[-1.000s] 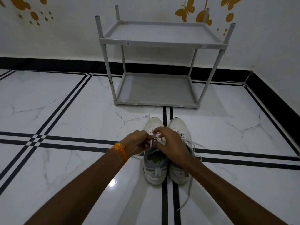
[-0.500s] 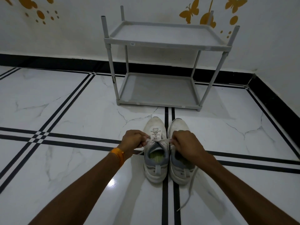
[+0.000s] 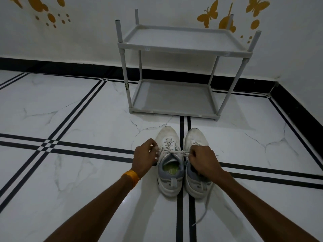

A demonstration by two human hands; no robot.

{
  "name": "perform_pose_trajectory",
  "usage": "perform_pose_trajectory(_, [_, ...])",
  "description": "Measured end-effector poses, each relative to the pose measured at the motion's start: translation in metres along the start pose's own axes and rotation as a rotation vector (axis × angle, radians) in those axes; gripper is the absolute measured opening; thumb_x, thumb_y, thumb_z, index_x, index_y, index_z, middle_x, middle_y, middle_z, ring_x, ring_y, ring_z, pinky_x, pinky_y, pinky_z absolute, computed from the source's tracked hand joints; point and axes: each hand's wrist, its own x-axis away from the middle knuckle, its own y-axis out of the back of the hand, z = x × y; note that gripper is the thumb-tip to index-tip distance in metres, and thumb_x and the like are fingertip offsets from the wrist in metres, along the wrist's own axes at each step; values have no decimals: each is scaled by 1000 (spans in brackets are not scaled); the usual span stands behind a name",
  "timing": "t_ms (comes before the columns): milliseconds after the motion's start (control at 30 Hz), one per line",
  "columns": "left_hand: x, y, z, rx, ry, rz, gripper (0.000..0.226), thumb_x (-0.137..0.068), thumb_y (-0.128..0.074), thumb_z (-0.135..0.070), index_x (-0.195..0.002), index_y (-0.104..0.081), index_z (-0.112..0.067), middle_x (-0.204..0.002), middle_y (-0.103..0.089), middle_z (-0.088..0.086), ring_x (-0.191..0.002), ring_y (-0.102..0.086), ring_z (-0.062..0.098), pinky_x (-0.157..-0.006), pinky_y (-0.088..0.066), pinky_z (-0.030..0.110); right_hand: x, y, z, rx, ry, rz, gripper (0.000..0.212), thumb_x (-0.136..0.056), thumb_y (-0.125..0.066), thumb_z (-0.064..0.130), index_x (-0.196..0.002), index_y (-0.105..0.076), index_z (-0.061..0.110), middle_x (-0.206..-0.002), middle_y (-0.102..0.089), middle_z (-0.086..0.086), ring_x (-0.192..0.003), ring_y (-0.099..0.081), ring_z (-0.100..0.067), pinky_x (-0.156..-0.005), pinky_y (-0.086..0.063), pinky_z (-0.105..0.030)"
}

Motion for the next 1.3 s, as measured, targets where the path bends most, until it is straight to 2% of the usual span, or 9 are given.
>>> perform_pose_trajectory(167, [-9, -7, -8, 550, 601, -128, 24, -102, -41, -7, -83, -54, 3, -66, -68, 16, -53, -67, 21, -47, -57, 25, -5, 3, 0, -1, -52, 24, 19, -86, -53, 15, -67, -52, 16, -77, -66, -11, -69, -54, -23, -63, -36, -27])
perform_pose_trajectory(267, [-8, -2, -9, 896, 860, -51, 33, -101, -35, -8, -71, -47, -7, -51, -52, 3, -37, -42, 12, -30, -29, 15, -5, 0, 1, 12, -83, 7, 29, -88, -51, 18, -60, -43, 19, -70, -58, -9, -66, -54, -23, -61, -37, -29])
perform_pose_trajectory(367, [-6, 18, -6, 961, 834, 227, 34, -98, -41, -24, -66, -45, -16, -48, -40, -4, -39, -30, 9, -34, -19, 17, -7, -1, 3, 14, -87, -13, 24, -90, -50, 19, -67, -48, 14, -66, -53, -4, -64, -52, -21, -60, -36, -28])
perform_pose_trajectory(533, [-3, 27, -21, 96, 466, 412, 24, -90, -56, -27, -69, -57, -16, -65, -48, -1, -62, -40, 13, -54, -33, 22, -6, -1, 1, 202, 50, 29, 25, -96, -46, 25, -86, -62, 9, -88, -67, -12, -78, -61, -27, -63, -41, -31])
perform_pose_trajectory(600, [-6, 23, -28, 212, 499, 233, 18, -85, -56, -16, -69, -54, -10, -63, -46, 2, -61, -38, 16, -55, -35, 24, -2, -3, 1, 375, 179, 16, 23, -91, -56, 27, -94, -64, 6, -91, -68, -15, -82, -65, -31, -65, -47, -34])
perform_pose_trajectory(667, [-10, 18, -25, 349, 594, 63, 17, -80, -55, -12, -64, -50, -8, -58, -41, 4, -56, -33, 16, -52, -31, 23, 3, -3, 2, 550, 232, 50, 30, -57, -85, 24, -68, -64, 7, -60, -64, -12, -51, -62, -28, -44, -45, -29])
perform_pose_trajectory(867, [-12, 9, -5, 828, 902, -123, 25, -79, -48, -3, -57, -40, -11, -36, -36, -3, -32, -25, 9, -33, -24, 11, 4, -1, -4, 546, 205, 17, 43, -17, -89, 18, -41, -54, 14, -35, -51, -4, -26, -49, -21, -32, -36, -18])
perform_pose_trajectory(1000, [-16, 10, -3, 998, 963, -174, 32, -82, -44, -4, -56, -30, -17, -32, -33, -5, -25, -24, 7, -30, -21, 8, 2, -5, -6, 634, 217, 20, 38, -26, -91, 21, -44, -58, 14, -39, -55, -4, -30, -53, -22, -35, -38, -20])
perform_pose_trajectory(1300, [-10, 14, 1, 823, 817, -175, 22, -81, -54, -5, -61, -47, -10, -56, -41, 2, -41, -36, 10, -34, -29, 13, 3, 8, 1, 607, 190, 136, 24, -89, -56, 27, -105, -62, 9, -105, -68, -11, -94, -66, -29, -69, -44, -32])
